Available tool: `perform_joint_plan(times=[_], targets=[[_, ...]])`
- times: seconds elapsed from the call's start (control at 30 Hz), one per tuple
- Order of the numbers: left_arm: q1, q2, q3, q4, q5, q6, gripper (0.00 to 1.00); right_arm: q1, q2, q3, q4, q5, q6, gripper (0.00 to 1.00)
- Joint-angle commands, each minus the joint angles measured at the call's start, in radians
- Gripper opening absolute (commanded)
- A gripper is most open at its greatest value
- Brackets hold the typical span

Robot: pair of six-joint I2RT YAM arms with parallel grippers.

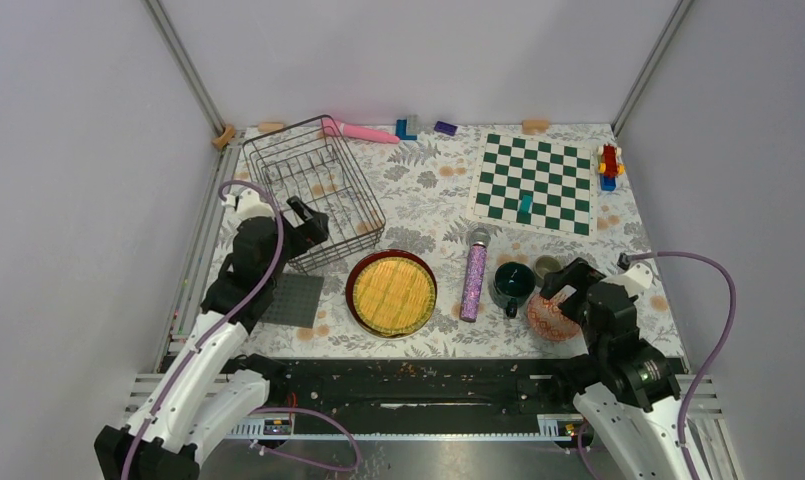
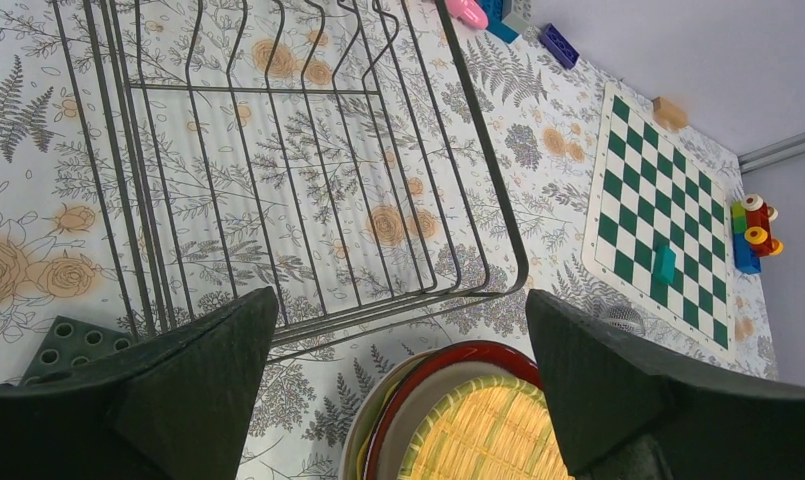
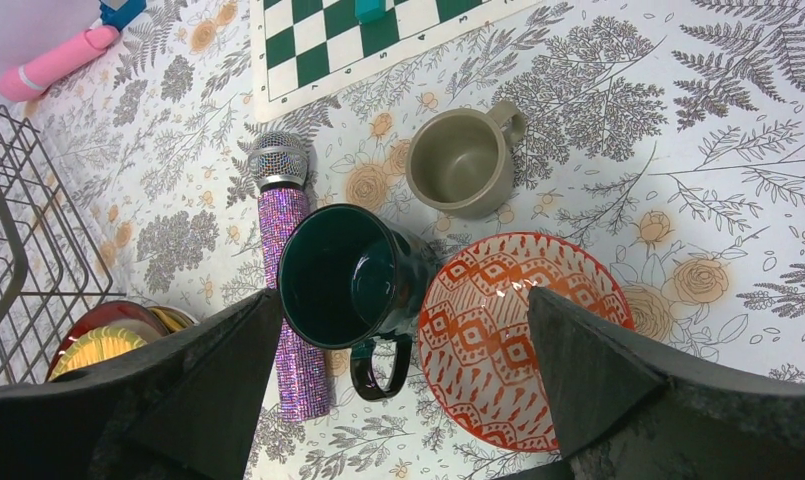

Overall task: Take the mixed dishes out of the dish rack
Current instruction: Reset both arms

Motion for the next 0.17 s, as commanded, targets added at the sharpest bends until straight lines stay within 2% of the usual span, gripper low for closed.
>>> perform_joint_plan(times=[0.0,0.13], targets=[[0.003,-0.021,-0.004,0.051,0.008,0.019,0.99,-0.004,-0.02,0.023,0.001,0.046,-0.016,0.99],[0.003,-0.024,-0.006,0.053,0.006,0.022,0.99,-0.004,-0.016,0.026,0.001,0.056,-0.023,1.0]])
